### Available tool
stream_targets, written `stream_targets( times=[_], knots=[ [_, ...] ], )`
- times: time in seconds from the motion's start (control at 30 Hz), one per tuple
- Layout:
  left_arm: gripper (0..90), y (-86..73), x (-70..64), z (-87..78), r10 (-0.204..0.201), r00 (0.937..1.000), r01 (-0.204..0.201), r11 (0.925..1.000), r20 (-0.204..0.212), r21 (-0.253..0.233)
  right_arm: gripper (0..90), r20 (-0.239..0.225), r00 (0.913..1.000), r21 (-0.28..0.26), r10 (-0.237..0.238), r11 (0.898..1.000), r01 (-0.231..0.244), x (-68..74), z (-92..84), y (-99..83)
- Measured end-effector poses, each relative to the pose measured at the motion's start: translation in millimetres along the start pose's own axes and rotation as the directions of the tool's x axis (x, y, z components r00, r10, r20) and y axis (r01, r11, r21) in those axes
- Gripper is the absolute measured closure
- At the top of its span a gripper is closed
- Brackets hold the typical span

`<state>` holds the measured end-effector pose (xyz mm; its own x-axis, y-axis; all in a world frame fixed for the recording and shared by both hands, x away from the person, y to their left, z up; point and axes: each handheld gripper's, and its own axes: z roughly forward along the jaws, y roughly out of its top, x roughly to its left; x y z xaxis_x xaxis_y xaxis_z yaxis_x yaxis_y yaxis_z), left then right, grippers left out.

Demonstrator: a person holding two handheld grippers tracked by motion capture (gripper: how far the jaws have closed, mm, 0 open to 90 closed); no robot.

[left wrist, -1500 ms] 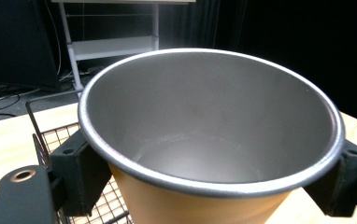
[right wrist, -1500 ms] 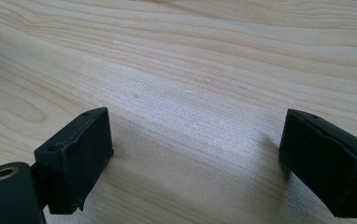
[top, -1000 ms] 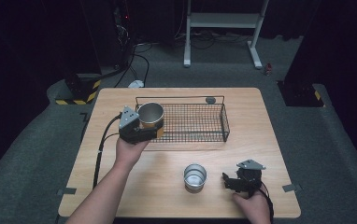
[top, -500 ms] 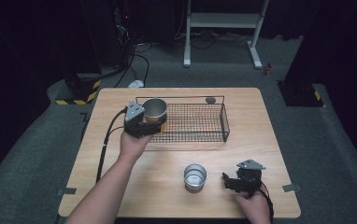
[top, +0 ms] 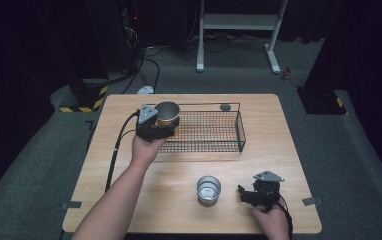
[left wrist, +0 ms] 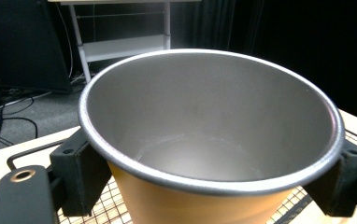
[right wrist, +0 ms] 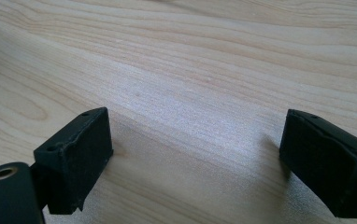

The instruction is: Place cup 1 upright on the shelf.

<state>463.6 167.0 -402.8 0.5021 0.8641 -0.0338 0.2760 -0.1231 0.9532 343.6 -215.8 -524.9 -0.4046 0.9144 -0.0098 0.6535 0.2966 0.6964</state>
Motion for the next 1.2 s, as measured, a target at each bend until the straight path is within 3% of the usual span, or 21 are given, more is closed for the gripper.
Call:
stream_targets(
  times=[0.7, 1.03, 1.2],
  knots=[
    [14.8, -4.1, 5.2, 30.3, -0.019, 0.9996, 0.020, 0.9986, -0.020, 0.048, 9.1, 0.000, 1.0000, 0.000, 0.000, 1.000, 0.000, 0.0, 0.0, 0.0],
    [14.8, 2.5, 7.7, 41.4, -0.032, 0.9991, 0.034, 0.9979, -0.027, 0.056, 9.1, 0.000, 1.0000, 0.000, 0.001, 1.000, -0.001, 0.1, 0.0, 0.0],
    [14.7, -0.2, 9.7, 48.9, -0.036, 0.9989, 0.039, 0.9948, -0.028, 0.094, 9.1, 0.000, 1.0000, 0.000, 0.000, 1.000, 0.000, 0.0, 0.0, 0.0]
  ],
)
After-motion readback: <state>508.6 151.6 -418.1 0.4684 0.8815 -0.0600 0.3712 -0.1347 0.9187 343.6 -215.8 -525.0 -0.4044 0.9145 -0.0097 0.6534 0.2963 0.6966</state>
